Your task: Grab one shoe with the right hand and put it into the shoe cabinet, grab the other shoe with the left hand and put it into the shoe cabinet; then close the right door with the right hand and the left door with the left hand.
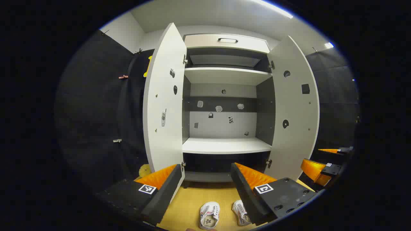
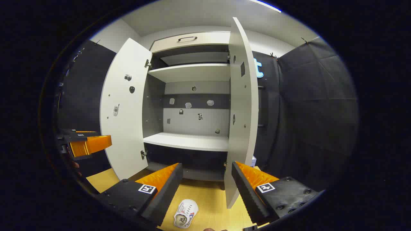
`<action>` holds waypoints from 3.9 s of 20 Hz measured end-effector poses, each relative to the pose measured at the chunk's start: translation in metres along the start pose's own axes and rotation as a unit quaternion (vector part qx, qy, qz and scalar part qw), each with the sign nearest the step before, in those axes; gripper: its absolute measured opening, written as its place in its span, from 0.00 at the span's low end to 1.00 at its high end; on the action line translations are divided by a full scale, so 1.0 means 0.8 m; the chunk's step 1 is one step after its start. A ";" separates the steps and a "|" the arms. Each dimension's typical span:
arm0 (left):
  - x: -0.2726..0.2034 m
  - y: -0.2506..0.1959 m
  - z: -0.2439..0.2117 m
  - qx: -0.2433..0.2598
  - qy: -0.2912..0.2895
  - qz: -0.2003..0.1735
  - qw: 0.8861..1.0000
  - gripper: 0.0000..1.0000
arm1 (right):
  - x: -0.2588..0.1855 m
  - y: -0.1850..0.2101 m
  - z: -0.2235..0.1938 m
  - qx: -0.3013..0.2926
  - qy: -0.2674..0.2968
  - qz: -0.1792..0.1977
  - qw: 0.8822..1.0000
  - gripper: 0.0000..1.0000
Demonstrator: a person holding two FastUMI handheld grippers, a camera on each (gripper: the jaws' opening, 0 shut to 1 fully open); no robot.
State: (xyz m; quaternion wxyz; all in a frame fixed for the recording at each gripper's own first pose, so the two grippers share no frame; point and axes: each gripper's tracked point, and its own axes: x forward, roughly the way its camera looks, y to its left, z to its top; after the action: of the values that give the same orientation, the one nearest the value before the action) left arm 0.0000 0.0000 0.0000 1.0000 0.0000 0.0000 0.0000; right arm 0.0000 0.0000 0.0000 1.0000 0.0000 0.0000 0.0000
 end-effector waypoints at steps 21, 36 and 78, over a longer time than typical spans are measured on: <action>0.019 0.046 -0.090 0.010 0.058 -0.113 0.992 0.96 | 0.002 0.074 -0.045 0.019 0.069 -0.063 0.995 0.98; -0.014 0.078 -0.113 0.024 0.075 -0.211 0.974 0.95 | 0.006 0.120 -0.136 0.041 0.192 -0.088 0.977 0.98; 0.013 0.057 -0.202 -0.009 0.188 -0.106 0.976 0.96 | 0.068 0.134 -0.491 0.121 0.430 -0.040 0.894 0.07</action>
State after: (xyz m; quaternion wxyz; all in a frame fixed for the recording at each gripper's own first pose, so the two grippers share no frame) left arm 0.0103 0.0456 -0.1619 0.9763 -0.0086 0.1885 -0.1056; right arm 0.0545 0.1076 -0.3932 0.8937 0.1209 0.4303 -0.0396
